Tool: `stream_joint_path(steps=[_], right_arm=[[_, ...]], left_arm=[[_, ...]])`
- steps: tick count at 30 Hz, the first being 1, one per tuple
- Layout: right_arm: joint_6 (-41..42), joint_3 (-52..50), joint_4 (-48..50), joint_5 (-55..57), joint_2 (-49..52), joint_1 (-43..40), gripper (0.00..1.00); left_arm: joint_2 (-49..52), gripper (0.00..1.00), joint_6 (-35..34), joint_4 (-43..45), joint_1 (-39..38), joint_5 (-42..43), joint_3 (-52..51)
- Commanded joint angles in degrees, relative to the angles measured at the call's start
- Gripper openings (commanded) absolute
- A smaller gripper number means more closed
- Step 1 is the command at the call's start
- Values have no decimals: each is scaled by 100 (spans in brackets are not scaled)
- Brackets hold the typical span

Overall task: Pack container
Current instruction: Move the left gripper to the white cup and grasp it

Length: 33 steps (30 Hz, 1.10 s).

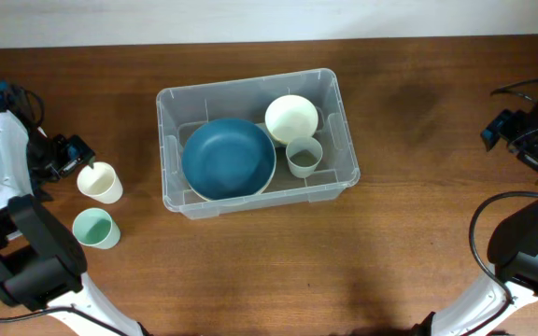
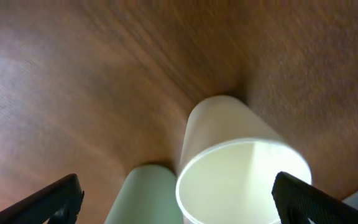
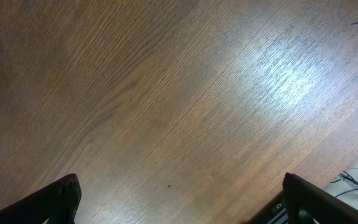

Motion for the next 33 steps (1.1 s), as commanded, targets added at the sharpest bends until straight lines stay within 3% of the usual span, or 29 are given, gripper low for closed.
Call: stream_joint_path(steps=[1,13,14,17,21,24,29,33], right_arm=[[44,-20,2,33,-2,-9,99],[44,-20,2,33,-2,-9,99],[44,-20,2,33,-2,-9,99],[44,-20,2,33,-2,-9,99],[44,-20,2,33,-2,-9,99],[44,-20,2,33,-2,-9,99],[44,-20,2,33,-2,-9,99],[44,-20,2,33,-2,-9,99]], left_arm=[[-48,99,-33,337,13,55,-339],[-46,99,-39,935,11,57,-1049],[-46,84,-37,935,11,57,-1071],[-46,56,-42,931,11,57,-1071],[-46,33,-42,942,11,57,-1071],[-46,20,-42,1005,13,57,-1071],[-46,14,-59,1165,15,61,-1047],[-52,1,-59,1110,15,146,-754]])
